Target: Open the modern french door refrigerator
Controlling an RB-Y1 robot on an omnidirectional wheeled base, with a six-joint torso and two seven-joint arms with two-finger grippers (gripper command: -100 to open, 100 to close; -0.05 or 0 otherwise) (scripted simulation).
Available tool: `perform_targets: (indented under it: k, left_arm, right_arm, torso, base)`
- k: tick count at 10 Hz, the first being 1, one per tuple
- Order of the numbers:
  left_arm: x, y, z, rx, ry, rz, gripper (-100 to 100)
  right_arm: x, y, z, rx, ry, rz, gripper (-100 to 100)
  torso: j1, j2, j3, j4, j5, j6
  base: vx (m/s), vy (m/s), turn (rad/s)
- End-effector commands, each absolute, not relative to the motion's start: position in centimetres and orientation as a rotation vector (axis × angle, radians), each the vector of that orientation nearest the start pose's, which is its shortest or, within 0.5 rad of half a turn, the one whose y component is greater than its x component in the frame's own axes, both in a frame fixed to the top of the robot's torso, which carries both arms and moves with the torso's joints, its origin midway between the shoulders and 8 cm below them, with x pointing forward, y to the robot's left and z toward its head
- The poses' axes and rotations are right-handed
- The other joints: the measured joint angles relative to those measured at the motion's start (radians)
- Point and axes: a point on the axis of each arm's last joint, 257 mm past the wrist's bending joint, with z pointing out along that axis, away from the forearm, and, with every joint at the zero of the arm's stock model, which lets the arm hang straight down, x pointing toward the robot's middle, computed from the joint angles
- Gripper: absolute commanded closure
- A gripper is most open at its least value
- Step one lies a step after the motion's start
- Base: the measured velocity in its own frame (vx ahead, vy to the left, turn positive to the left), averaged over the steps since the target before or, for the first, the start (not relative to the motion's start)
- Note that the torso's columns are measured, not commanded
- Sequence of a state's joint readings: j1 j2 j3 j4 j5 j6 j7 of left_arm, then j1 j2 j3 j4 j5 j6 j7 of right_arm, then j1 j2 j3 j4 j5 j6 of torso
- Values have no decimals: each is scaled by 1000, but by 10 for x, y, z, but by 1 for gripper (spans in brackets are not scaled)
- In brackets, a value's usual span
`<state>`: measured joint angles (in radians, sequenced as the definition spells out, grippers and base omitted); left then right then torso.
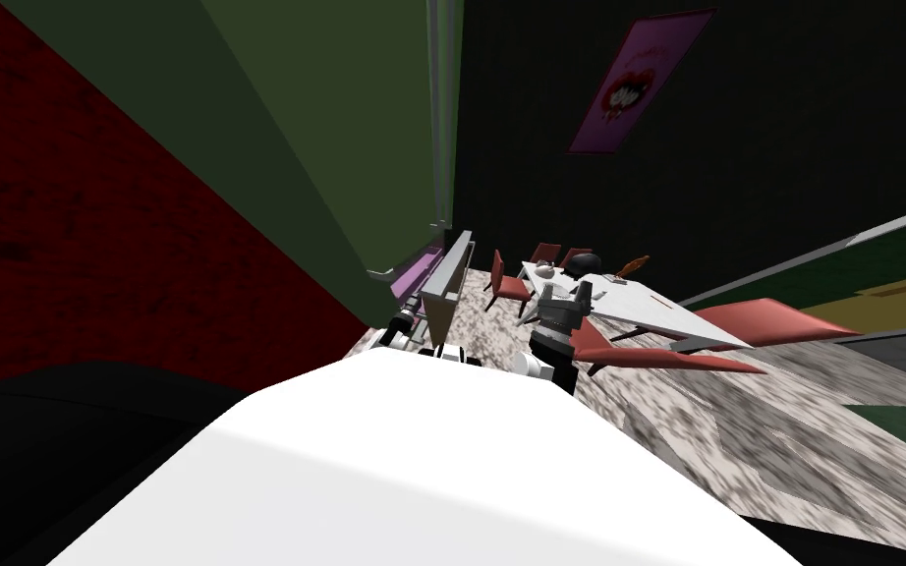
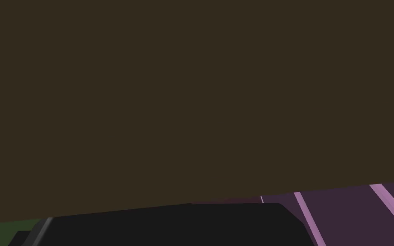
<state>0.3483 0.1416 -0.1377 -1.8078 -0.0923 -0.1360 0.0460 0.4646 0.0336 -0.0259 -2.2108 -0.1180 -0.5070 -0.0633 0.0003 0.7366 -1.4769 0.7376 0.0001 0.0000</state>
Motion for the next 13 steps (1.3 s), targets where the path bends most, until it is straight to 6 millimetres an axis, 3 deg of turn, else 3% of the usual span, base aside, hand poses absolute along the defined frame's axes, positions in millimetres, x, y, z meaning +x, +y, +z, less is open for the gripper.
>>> perform_targets:
  k: [1,8,10,13]
  left_arm:
    - [444,221,-245,-1039,1317,-1159,-100]
    - [444,209,-261,-1038,1352,-1146,-100]
    - [445,211,-254,-1035,1350,-1139,-100]
    - [441,211,-244,-1035,1348,-1140,-100]
  right_arm:
    - [354,-305,6,800,502,1410,0]
    - [354,-305,6,800,502,1411,0]
    - [354,-305,6,800,502,1410,0]
    - [354,-305,6,800,502,1410,0]
  torso:
    - [6,-1,-1,0,1,0]
    - [-2,2,1,0,-1,0]
    - [6,0,0,0,1,0]
    - [2,4,2,1,0,0]
  base:
    - [-15,-112,-20]
    - [-35,-176,-11]
    - [39,-64,-16]
    - [9,-13,-3]
